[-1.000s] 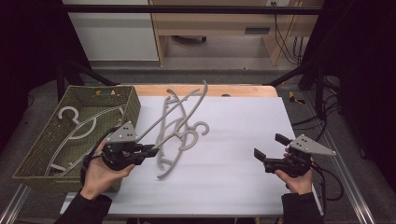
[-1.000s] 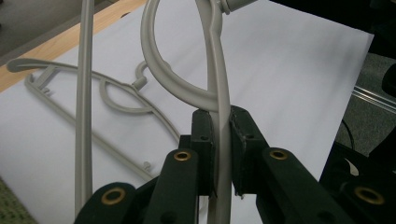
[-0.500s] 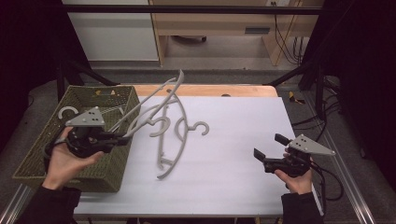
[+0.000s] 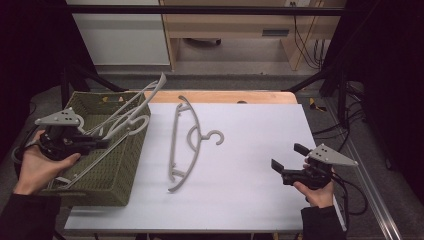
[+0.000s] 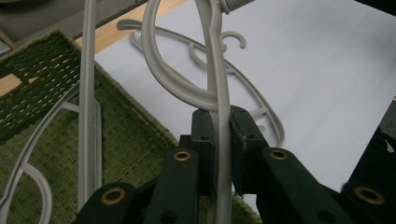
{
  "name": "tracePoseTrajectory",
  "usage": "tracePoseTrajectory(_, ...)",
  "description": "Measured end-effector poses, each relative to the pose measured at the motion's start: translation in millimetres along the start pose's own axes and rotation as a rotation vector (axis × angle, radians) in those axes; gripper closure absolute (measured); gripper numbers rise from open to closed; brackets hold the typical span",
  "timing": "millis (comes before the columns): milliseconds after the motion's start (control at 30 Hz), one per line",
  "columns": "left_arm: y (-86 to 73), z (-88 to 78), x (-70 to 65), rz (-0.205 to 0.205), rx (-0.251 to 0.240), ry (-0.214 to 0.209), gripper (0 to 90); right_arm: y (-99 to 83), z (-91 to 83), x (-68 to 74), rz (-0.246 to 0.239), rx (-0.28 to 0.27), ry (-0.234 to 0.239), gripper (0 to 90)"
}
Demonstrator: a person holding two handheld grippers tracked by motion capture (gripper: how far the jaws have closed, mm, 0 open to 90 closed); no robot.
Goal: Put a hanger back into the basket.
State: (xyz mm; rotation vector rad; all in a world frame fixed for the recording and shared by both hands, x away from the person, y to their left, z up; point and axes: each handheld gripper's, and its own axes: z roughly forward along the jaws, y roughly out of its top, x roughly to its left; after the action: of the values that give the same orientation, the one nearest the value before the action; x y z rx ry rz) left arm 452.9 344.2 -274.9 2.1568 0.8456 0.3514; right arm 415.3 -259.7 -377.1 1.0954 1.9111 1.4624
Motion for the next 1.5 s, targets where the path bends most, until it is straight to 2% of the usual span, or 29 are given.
tracePoseTrajectory(33,0.0,0.0,0.0,0.0,0.0,0.0,80.8,-0.1,0.2,-0.1,-0.001,0.001,-0.001,3.0)
tracePoseTrajectory(167,-7.6,-2.4,13.6,-0.028,0.001,0.006,80.9,-0.1,0.2,-0.4,-0.001,-0.001,-0.002,3.0)
tracePoseTrajectory(367,-18.3,-2.8,31.6,-0.051,0.037,0.015,80.9,-0.4,1.1,-0.3,-0.003,0.003,-0.003,3.0)
tracePoseTrajectory(533,-29.7,-3.6,42.5,-0.074,0.036,0.008,80.8,-0.6,1.7,-0.2,-0.003,0.004,-0.003,3.0)
tracePoseTrajectory(600,-36.6,-2.7,47.8,-0.08,0.042,0.018,80.8,-0.6,1.7,-0.2,-0.003,0.005,-0.002,3.0)
tracePoseTrajectory(1233,-69.0,-3.8,60.0,-0.115,0.055,0.026,80.8,-1.2,3.2,0.2,-0.005,0.01,-0.005,3.0)
tracePoseTrajectory(1500,-73.2,1.4,60.2,-0.116,0.072,0.027,80.7,-1.7,2.8,-0.5,-0.001,0.01,-0.002,3.1)
